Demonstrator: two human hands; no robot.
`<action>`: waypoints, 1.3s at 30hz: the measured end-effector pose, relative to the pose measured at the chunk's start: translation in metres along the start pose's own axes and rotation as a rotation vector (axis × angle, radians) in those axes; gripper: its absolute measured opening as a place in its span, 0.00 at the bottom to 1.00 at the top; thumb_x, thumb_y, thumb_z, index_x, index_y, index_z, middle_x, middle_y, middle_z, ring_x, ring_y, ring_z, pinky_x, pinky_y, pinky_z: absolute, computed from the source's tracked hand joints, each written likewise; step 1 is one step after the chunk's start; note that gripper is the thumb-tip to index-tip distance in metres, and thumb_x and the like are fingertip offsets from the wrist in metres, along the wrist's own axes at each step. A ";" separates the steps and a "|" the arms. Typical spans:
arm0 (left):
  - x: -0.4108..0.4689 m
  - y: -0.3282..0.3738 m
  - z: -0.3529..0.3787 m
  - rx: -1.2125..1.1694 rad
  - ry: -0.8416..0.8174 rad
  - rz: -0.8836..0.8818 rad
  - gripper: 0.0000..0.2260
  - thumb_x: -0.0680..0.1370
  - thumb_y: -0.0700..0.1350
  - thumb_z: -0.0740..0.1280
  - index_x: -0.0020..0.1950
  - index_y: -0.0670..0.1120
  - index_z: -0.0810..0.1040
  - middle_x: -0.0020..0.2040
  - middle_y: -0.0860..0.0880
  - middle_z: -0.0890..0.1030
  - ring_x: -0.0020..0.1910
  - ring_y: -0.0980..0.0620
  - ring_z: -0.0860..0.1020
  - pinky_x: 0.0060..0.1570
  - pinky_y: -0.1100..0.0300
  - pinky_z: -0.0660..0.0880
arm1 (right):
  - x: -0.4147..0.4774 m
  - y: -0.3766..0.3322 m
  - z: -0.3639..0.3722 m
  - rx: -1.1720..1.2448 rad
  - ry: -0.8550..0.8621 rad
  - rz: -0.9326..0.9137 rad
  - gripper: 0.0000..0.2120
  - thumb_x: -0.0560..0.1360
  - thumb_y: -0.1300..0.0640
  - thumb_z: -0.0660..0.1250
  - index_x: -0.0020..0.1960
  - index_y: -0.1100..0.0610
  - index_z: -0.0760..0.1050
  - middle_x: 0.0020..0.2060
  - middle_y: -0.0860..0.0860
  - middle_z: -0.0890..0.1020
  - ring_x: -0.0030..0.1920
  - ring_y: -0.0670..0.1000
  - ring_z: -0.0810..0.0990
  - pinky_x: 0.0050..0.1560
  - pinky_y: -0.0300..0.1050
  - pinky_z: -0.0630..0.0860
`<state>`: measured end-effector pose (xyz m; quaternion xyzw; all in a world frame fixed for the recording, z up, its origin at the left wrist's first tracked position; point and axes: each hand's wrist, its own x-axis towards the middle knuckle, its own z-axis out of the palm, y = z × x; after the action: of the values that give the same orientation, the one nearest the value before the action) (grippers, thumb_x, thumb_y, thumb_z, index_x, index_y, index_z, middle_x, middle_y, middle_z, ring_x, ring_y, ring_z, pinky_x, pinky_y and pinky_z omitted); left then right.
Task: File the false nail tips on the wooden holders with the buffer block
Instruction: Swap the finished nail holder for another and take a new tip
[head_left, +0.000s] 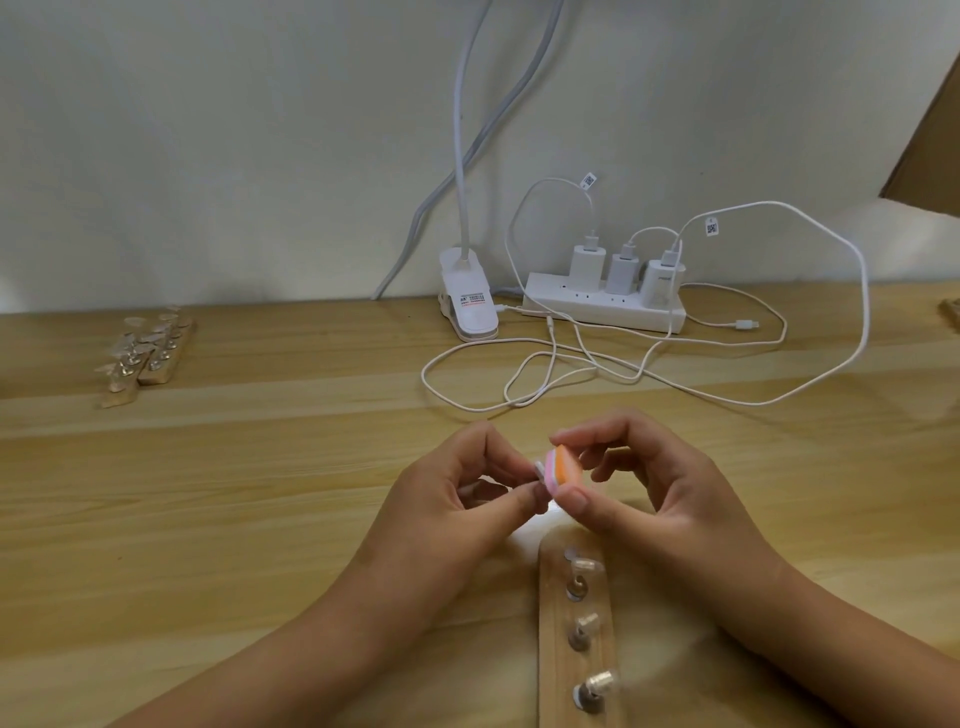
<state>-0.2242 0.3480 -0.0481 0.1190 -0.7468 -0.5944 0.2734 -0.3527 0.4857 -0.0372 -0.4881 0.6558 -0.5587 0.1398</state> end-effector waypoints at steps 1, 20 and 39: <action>0.000 0.000 0.000 0.011 0.001 0.011 0.08 0.65 0.56 0.74 0.37 0.57 0.77 0.39 0.55 0.83 0.41 0.55 0.82 0.45 0.58 0.77 | -0.001 -0.001 0.001 -0.016 -0.006 -0.047 0.17 0.65 0.42 0.74 0.52 0.46 0.80 0.46 0.46 0.81 0.49 0.51 0.78 0.51 0.44 0.76; -0.004 0.001 0.001 0.139 0.029 0.082 0.06 0.69 0.55 0.73 0.38 0.57 0.77 0.41 0.53 0.82 0.47 0.55 0.82 0.51 0.42 0.79 | 0.003 0.003 0.000 0.028 0.015 0.077 0.18 0.65 0.38 0.78 0.51 0.44 0.80 0.45 0.50 0.81 0.49 0.54 0.79 0.53 0.50 0.77; -0.004 0.003 0.002 0.103 0.027 0.079 0.07 0.68 0.56 0.72 0.38 0.58 0.76 0.41 0.54 0.83 0.45 0.56 0.82 0.50 0.51 0.80 | 0.000 0.003 -0.001 0.047 0.012 -0.039 0.17 0.66 0.43 0.74 0.53 0.46 0.79 0.45 0.48 0.81 0.48 0.51 0.77 0.53 0.45 0.74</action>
<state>-0.2217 0.3524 -0.0466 0.1113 -0.7769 -0.5421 0.3003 -0.3550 0.4860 -0.0389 -0.4940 0.6336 -0.5796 0.1365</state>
